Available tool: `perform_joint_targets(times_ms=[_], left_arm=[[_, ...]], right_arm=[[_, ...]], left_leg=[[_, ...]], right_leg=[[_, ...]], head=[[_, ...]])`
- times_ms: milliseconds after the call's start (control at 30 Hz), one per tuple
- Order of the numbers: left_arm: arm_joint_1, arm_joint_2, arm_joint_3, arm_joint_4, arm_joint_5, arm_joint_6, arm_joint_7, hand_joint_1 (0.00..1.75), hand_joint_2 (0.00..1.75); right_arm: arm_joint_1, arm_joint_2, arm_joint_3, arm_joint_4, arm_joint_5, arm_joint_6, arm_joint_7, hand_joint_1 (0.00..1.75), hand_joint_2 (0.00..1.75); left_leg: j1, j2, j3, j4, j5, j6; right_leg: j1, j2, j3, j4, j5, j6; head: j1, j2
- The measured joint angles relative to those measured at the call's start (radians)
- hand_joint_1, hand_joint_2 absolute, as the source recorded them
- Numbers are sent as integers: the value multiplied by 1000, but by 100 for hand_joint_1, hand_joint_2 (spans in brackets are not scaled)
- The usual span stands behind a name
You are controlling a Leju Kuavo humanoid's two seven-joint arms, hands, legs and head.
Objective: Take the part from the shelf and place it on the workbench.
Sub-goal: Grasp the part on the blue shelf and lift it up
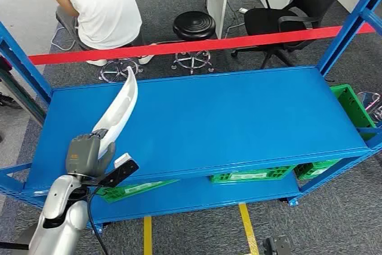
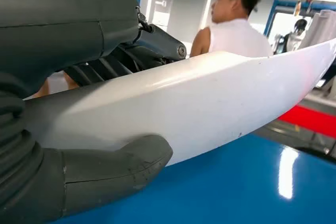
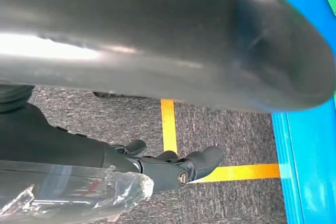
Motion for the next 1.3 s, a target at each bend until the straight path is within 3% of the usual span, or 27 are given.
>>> perform_joint_targets(times_ms=[67,167,233,333,367,400,433,500,533,567,700,733,800,867,900,933,967,1033,1067,1100,1200,1300], left_arm=[[8,-2,-1,-17,-1,7,-1,175,175],[33,-13,-7,-73,-1,23,-2,175,175],[45,-20,-14,-110,-1,31,-3,175,175],[62,-24,-28,-151,-4,43,-6,175,175],[69,-24,-32,-161,-6,44,-7,175,175],[76,-24,-37,-170,-7,46,-9,175,175],[80,-24,-41,-178,-8,49,-9,175,175],[86,-24,-49,-194,-10,55,-10,175,175],[87,-24,-53,-201,-12,57,-11,175,175],[88,-24,-56,-209,-13,60,-12,175,175],[96,-23,-64,-231,-16,66,-13,175,175],[98,-22,-66,-233,-16,66,-13,175,175],[100,-22,-68,-239,-16,68,-13,175,175],[101,-21,-72,-242,-16,71,-13,175,175],[103,-20,-73,-243,-16,72,-13,175,175],[105,-19,-74,-245,-16,74,-13,175,175],[107,-19,-75,-248,-16,76,-13,175,175],[109,-19,-77,-260,-17,80,-13,175,175],[109,-19,-79,-266,-17,82,-13,175,175],[110,-18,-81,-271,-17,85,-13,175,175],[114,-18,-83,-278,-17,91,-13,175,175],[116,-20,-86,-282,-16,94,-13,175,175]], right_arm=[[1,0,-3,0,0,-2,-2,0,0],[4,3,-12,0,0,-6,-13,0,0],[6,4,-16,0,-1,-8,-20,0,0],[9,4,-20,0,-3,-8,-26,0,0],[11,5,-22,0,-3,-8,-27,0,0],[12,5,-25,0,-4,-8,-29,0,0],[13,5,-28,1,-4,-7,-30,0,0],[11,7,-33,1,-4,-7,-33,0,0],[9,10,-35,1,-4,-6,-34,0,0],[7,12,-36,2,-4,-4,-35,0,0],[6,16,-42,2,-5,-2,-38,0,0],[7,16,-42,2,-5,-2,-39,0,0],[7,16,-44,2,-6,-2,-40,0,0],[7,16,-47,2,-6,-3,-44,0,0],[8,16,-49,2,-7,-5,-48,0,0],[8,16,-52,2,-8,-9,-51,0,0],[8,16,-55,2,-9,-13,-55,0,0],[8,16,-61,2,-12,-19,-62,0,0],[8,16,-64,2,-13,-19,-65,0,0],[8,16,-66,1,-15,-19,-67,0,0],[10,16,-72,1,-17,-15,-73,0,0],[14,14,-81,1,-17,-9,-80,0,0]], left_leg=[[-2,0,-1,2,-1,3],[-4,1,2,-9,7,20],[2,3,8,-30,22,28],[4,7,6,-39,30,29],[5,8,4,-38,31,27],[6,8,1,-38,34,24],[9,8,-3,-35,36,19],[17,7,-13,-25,40,4],[19,5,-19,-17,42,-5],[18,4,-24,-11,45,-13],[19,3,-37,-9,58,-33],[19,3,-48,13,35,-36],[19,4,-89,122,-55,-39],[17,4,-125,253,-136,-37],[15,4,-122,281,-151,-34],[13,4,-99,270,-150,-29],[10,4,-56,221,-135,-23],[3,4,52,78,-107,-11],[-1,4,87,25,-100,-7],[-4,4,102,-2,-97,-4],[-9,5,90,-10,-75,10],[-4,8,67,-17,-46,27]], right_leg=[[-1,0,0,-2,1,2],[-6,0,1,-11,8,16],[-6,-6,-13,17,-18,22],[-11,-15,-87,197,-120,30],[-14,-16,-107,250,-140,34],[-18,-16,-109,266,-141,38],[-22,-17,-90,237,-122,44],[-31,-16,-15,104,-68,58],[-34,-12,12,49,-50,58],[-35,-7,26,20,-41,53],[-31,0,8,31,-22,9],[-31,-1,-1,32,-14,-1],[-29,-4,-23,31,3,-15],[-25,-7,-48,32,20,-20],[-22,-8,-59,32,29,-21],[-20,-9,-71,32,37,-19],[-19,-8,-81,32,46,-17],[-16,-8,-95,33,61,-10],[-15,-8,-98,32,68,-4],[-15,-9,-99,30,76,2],[-20,-12,-102,16,97,20],[-20,-15,-130,55,40,30]], head=[[0,0],[-1,0],[2,0],[6,0],[6,0],[6,0],[6,0],[7,0],[8,0],[6,0],[4,0],[3,0],[1,0],[1,0],[1,0],[1,0],[1,0],[2,0],[2,0],[3,0],[3,0],[7,0]])
